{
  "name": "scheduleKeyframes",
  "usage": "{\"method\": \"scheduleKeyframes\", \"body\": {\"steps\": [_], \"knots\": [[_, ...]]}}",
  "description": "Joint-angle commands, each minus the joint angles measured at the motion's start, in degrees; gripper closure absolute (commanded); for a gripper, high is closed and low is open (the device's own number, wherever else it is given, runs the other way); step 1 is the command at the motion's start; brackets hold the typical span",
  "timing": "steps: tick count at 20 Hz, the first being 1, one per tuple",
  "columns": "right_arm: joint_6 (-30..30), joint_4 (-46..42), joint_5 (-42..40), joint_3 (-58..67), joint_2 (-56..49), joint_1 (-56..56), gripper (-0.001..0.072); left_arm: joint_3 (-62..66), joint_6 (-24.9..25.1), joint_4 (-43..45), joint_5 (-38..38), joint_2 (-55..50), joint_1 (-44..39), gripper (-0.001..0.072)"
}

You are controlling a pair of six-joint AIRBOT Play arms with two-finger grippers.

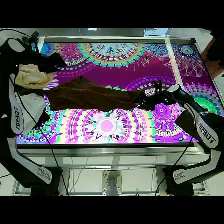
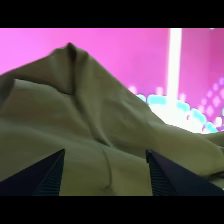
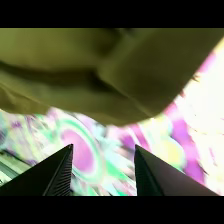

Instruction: Fold the shirts.

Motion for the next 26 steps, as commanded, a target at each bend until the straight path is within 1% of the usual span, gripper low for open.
{"method": "scheduleKeyframes", "body": {"steps": [1,4,7,11,13,14,15,16,17,18,20,21,23,24,25,26], "knots": [[3.17,-6.64,2.08,0.07,-0.07,-0.42,0.0265,-0.02,0.09,1.75,0.15,0.02,0.15,0.0123],[3.32,-6.54,-6.62,0.07,-0.13,2.64,0.0265,-0.02,0.04,1.66,-0.2,0.02,0.15,0.0123],[5.75,-6.62,-13.53,0.07,-0.74,5.29,0.0265,-0.02,0.02,1.53,-0.26,0.02,0.15,0.0123],[7.52,-6.36,-14.73,0.07,-2.56,6.05,0.0266,-0.02,0.04,1.55,-0.28,0.02,0.15,0.0123],[7.19,-4.17,-16.02,0.09,-2.64,6.03,0.0277,-0.02,0.07,1.6,-0.17,0.02,0.15,0.0123],[5.18,-1.49,-16.9,0.09,-2.64,6.03,0.0395,-0.02,0.07,1.62,-0.02,0.02,0.15,0.0123],[1.95,2.16,-17.68,0.09,-2.64,6.03,0.054,-0.02,0.07,1.62,0.11,0.02,0.15,0.0123],[-1.57,6.86,-18.4,0.09,-2.64,6.03,0.0618,-0.02,0.07,1.7,0.2,0.02,0.15,0.0123],[-5.44,11.91,-18.71,0.09,-2.64,5.97,0.0621,-0.02,0.09,2.19,0.2,0.02,0.15,0.0123],[-10.78,17.64,-18.47,0.11,-2.58,5.81,0.0687,-0.02,0.07,3.37,0.15,0.02,0.15,0.0122],[-18.75,26.6,-16.31,0.74,-2.16,5.18,0.0687,-0.02,-0.85,8.04,-0.15,0.02,0.15,0.0123],[-20.02,27.23,-15.06,1.73,-1.75,4.63,0.0687,-0.04,-3.58,12.44,-0.24,0.02,0.15,0.0123],[-19.85,25.31,-13.55,3.96,0.02,2.64,0.0687,-0.04,-10.27,21.84,-1.18,-0.31,0.17,0.0123],[-19.58,24.5,-12.5,4.98,1.22,1.27,0.0687,-0.04,-12.61,25.66,-2.36,-0.79,0.2,0.0123],[-19.45,24.04,-11.13,5.95,2.32,-0.17,0.0687,-0.33,-14.19,28.06,-3.76,-1.42,0.31,0.0124],[-19.45,23.96,-9.84,6.71,3.3,-1.51,0.0687,-0.94,-14.82,27.63,-4.76,-2.05,0.57,0.0125]]}}
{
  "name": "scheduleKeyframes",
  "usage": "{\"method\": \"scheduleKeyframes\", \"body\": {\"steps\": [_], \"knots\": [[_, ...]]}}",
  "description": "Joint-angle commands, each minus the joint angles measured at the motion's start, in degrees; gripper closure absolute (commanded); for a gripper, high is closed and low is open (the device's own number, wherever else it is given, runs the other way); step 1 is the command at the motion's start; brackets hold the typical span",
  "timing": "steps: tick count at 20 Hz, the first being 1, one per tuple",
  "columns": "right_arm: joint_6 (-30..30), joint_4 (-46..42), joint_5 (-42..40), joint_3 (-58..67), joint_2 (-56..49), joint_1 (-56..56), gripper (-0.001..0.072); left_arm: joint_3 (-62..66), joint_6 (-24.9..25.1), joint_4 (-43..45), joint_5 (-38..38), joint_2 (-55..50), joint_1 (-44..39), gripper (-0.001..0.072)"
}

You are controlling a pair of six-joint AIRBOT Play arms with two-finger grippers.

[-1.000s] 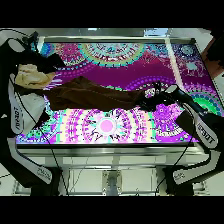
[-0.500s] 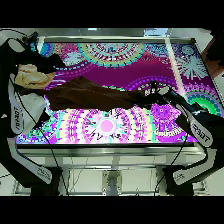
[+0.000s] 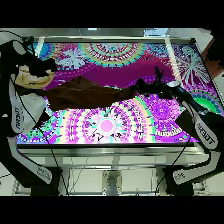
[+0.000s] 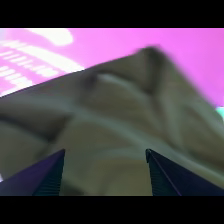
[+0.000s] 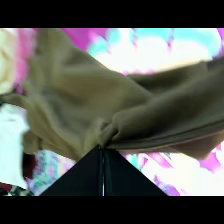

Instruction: Fold the shirts.

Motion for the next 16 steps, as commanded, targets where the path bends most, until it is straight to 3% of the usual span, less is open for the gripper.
{"method": "scheduleKeyframes", "body": {"steps": [1,5,8,16], "knots": [[-2.16,1.22,4.57,2.8,3.3,-4.35,0.0687,-1.31,-5.84,5.44,-3.89,-2.03,0.66,0.0125],[-2.14,1.01,5.92,3.13,5.27,-6.78,0.0687,-3.17,-5.79,-6.56,-8.7,-7.39,0.96,0.0124],[-2.14,0.04,6.05,3.13,5.27,-6.64,0.0687,-3.39,-5.77,-10.73,-12.41,-11.08,0.94,0.0124],[-2.16,-0.94,6.05,3.13,5.27,-6.64,0.0686,-3.39,-4.98,-17.99,-9.51,-15.26,0.83,0.0124]]}}
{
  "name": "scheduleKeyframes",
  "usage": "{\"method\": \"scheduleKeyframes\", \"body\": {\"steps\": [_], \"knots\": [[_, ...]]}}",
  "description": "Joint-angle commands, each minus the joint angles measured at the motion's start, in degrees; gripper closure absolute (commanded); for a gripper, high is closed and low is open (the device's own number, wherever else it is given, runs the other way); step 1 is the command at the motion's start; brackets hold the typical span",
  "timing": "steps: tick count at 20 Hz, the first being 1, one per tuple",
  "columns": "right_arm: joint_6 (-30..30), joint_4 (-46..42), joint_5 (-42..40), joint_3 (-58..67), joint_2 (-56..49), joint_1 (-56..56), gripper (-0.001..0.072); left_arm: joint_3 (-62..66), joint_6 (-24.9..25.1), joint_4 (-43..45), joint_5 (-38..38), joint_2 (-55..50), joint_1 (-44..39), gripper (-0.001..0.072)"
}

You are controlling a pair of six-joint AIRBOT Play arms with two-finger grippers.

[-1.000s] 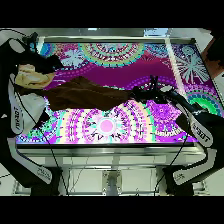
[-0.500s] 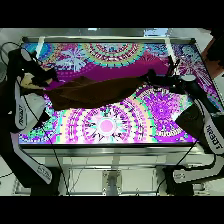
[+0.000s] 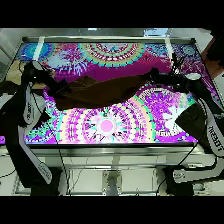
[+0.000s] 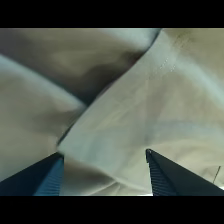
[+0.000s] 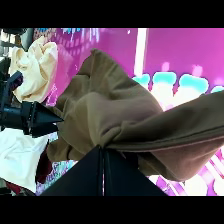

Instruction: Fold the shirts.

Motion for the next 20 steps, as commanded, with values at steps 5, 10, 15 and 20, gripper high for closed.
{"method": "scheduleKeyframes", "body": {"steps": [5,10,15,20], "knots": [[-0.33,0.52,0.0,0.09,0.2,-0.11,0.0688,0.66,7.34,-18.8,11.34,-1.38,0.0,0.0698],[-1.55,-0.92,2.16,7.39,5.22,-2.01,0.0689,9.7,22.69,-52.92,15.19,3.52,0.33,0.0699],[7.93,-6.67,2.97,23.87,12.28,-5.77,0.0691,9.75,30.14,-66.16,25.16,22.51,2.73,0.0699],[15.52,-9.22,5.92,42.1,12.35,-10.69,0.0692,9.73,31.93,-60.46,29.64,40.37,3.28,0.07]]}}
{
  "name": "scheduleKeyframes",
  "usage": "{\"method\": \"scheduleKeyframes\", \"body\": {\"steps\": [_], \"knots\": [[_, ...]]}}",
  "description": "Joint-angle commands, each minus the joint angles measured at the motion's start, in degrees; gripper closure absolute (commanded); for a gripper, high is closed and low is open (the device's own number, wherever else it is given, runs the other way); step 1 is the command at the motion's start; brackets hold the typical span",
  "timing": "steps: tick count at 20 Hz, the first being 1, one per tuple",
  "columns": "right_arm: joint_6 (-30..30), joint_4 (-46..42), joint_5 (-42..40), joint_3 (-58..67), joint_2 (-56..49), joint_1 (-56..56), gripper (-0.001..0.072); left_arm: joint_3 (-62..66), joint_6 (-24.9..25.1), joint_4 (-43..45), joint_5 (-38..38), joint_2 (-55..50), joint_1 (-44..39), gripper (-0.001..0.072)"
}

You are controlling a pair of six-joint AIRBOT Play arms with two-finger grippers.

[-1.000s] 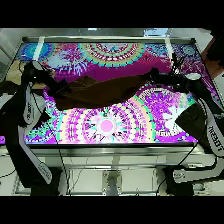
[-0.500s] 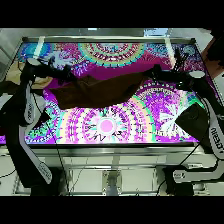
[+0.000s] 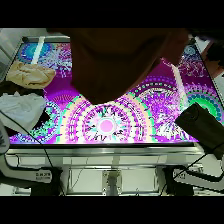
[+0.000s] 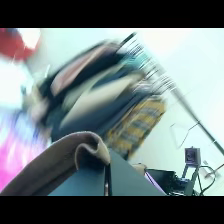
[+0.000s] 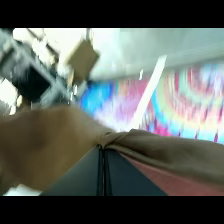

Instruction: Fold the shirts.

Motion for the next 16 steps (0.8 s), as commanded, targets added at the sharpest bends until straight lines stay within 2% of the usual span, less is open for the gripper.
{"method": "scheduleKeyframes", "body": {"steps": [1,3,5,7,8,10,12,13,16], "knots": [[4.74,-1.84,4.11,11.37,0.63,-3.28,0.0692,0.13,2.56,4.87,-1.2,11.54,0.26,0.07],[6.03,-2.64,8.79,12.44,0.61,-3.76,0.0692,-0.94,2.47,9.92,-9.77,15.37,0.24,0.0699],[8.48,-7.06,13.0,10.49,0.17,-3.72,0.0691,-4.35,0.7,10.32,-16.37,17.0,-1.51,0.0699],[10.51,-10.62,17.31,8.13,-1.18,-3.58,0.0691,-9.07,0.72,12.39,-20.96,17.05,-7.19,0.0699],[10.58,-11.93,18.86,7.1,-1.97,-3.13,0.069,-11.69,0.87,15.72,-20.7,17.05,-11.04,0.0699],[10.6,-16.98,20.65,4.83,-3.06,-1.42,0.0691,-18.27,0.87,27.65,-16.83,17.0,-20.44,0.0699],[11.08,-25.33,21.7,2.58,-3.41,0.61,0.0691,-24.7,0.2,40.54,-12.04,16.44,-28.15,0.0699],[11.08,-30.12,22.38,1.25,-3.48,1.42,0.069,-27.89,-1.09,43.69,-9.81,16.0,-30.75,0.0699],[11.04,-42.4,22.82,-3.45,-3.61,2.01,0.0691,-36.35,-0.96,39.39,-6.38,13.09,-36.33,0.0699]]}}
